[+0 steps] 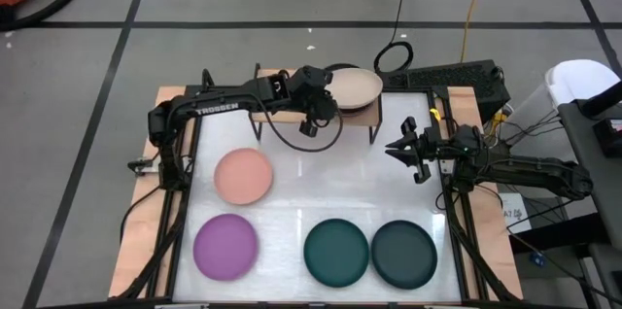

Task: Place and stack plates onto a shelf
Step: Stack the brown plate on top of the black plate on the shelf

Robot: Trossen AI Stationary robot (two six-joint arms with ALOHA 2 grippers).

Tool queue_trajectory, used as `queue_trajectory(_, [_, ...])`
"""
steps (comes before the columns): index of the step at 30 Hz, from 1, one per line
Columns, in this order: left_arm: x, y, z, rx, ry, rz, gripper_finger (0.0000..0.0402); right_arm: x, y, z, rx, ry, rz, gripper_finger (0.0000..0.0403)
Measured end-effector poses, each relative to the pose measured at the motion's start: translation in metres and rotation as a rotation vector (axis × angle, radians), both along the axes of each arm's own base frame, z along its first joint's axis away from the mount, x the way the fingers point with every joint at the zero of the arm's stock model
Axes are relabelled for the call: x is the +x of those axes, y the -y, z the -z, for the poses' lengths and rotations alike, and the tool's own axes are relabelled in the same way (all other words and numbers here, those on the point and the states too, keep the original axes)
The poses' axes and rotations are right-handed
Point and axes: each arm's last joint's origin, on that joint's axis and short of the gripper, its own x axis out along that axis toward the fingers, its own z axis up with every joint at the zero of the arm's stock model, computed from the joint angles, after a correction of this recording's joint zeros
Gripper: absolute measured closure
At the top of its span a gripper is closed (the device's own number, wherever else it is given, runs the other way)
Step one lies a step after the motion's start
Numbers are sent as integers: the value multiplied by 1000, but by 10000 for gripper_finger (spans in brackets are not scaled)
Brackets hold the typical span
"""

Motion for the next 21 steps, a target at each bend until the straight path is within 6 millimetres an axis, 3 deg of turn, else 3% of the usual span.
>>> queue_trajectory(21, [-1, -7, 1, -21, 11, -37, 338, 0, 0, 0, -7, 0, 2, 344])
